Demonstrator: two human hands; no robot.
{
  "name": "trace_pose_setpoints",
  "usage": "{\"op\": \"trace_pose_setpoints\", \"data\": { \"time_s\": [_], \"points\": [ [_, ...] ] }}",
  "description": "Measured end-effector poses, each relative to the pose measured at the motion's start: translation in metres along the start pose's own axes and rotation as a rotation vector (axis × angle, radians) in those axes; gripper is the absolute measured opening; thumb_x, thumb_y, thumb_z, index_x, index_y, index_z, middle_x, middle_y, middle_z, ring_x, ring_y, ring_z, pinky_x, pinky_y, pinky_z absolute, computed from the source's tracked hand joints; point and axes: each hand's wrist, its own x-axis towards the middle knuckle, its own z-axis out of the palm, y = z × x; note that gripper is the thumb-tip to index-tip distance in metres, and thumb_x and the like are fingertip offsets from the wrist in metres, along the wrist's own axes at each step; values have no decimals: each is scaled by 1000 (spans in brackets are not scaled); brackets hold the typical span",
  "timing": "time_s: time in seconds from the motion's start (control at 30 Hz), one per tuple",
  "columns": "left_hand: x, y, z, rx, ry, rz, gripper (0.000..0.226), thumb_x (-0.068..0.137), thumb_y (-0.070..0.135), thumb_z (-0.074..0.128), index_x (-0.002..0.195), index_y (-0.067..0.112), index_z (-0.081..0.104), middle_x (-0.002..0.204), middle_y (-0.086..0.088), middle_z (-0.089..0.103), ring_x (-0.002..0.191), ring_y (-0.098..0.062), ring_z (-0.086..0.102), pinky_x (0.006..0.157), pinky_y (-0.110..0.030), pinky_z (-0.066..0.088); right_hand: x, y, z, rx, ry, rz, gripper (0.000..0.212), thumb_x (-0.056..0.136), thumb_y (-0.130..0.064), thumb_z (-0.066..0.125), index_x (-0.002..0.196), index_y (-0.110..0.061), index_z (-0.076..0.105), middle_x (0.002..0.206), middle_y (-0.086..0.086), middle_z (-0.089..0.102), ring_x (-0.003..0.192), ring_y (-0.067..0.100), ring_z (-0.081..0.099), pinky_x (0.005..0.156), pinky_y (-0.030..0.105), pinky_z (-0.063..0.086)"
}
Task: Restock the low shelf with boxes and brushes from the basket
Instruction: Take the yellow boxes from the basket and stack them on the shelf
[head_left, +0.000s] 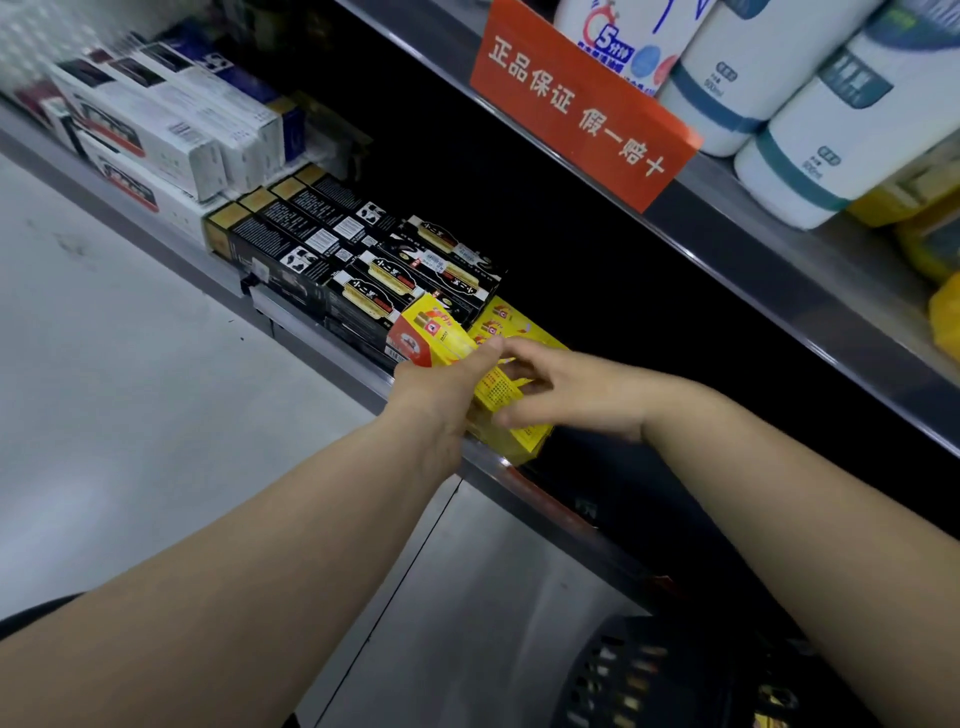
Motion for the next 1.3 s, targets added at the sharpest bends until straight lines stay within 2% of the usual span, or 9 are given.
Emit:
{"op": "trace_pose_setpoints", "data": {
  "time_s": [0.1, 0.17, 0.27, 0.43, 0.7, 0.97, 1.1, 1.23, 1.3],
  "points": [
    [-4, -2, 3, 4, -66, 18, 44, 75, 32, 77, 110, 11, 60, 97, -5, 67, 81, -14, 61, 60, -27, 50, -8, 3, 12, -287, 217, -107, 51, 84, -31, 66, 127, -22, 40, 119, 4, 57, 108, 18, 56, 91, 39, 49],
    [-6, -3, 4, 51, -77, 50, 29, 77, 28, 76, 97, 11, 62, 89, -2, 65, 81, -16, 60, 70, -29, 53, -8, 9, 8, -337, 299, -68, 47, 89, -34, 59, 126, -15, 37, 107, 5, 59, 93, 17, 60, 78, 32, 52],
    [-5, -4, 3, 159, -57, 109, 60, 80, 30, 73, 129, 6, 49, 121, -10, 58, 113, -23, 55, 96, -39, 48, -3, 27, -10, -352, 489, 113, 46, 93, -36, 53, 125, -9, 35, 96, -3, 58, 76, 8, 56, 57, 16, 43],
    [-4, -4, 0, 220, -96, 162, 51, 84, 24, 69, 129, 8, 50, 130, -11, 54, 118, -24, 53, 100, -40, 45, 25, 65, -53, -424, 743, 377, 54, 96, -41, 43, 134, -5, 31, 127, 19, 53, 110, 38, 55, 83, 36, 43],
    [-4, -5, 4, 244, -136, 139, 40, 87, 23, 65, 124, 10, 55, 123, -7, 57, 110, -20, 54, 84, -31, 44, 89, 90, -73, -438, 706, 371, 44, 96, -23, 47, 139, -23, 37, 140, 18, 35, 122, 37, 42, 98, 40, 41],
    [-13, -2, 7, 315, -164, 172, 29, 88, 21, 63, 115, 11, 58, 117, -5, 58, 112, -21, 54, 88, -31, 44, 86, 90, -62, -636, 394, 467, 74, 95, -9, 46, 151, -29, 1, 152, 12, 24, 128, 32, 40, 104, 39, 40],
    [-33, -5, 17, 468, -214, 286, 25, 89, 24, 62, 111, 14, 61, 110, -6, 61, 103, -20, 57, 82, -28, 45, 43, 53, -54, -703, 349, 348, 59, 94, -20, 52, 147, -17, 25, 144, 15, 34, 125, 30, 43, 99, 32, 39],
    [-59, -12, 33, 601, -339, 487, 20, 88, 23, 63, 105, 14, 62, 78, 6, 57, 68, -5, 53, 52, -6, 39, -36, 19, -38, -538, 442, 181, 47, 91, -27, 58, 135, -15, 45, 132, 5, 52, 117, 20, 52, 99, 29, 42],
    [-75, -19, 42, 675, -425, 590, 14, 87, 19, 64, 100, 14, 64, 75, 9, 56, 65, 0, 51, 56, -4, 38, -84, 13, -24, -399, 536, 123, 42, 90, -24, 58, 131, -15, 49, 120, -1, 57, 106, 15, 58, 93, 26, 46]
  ]
}}
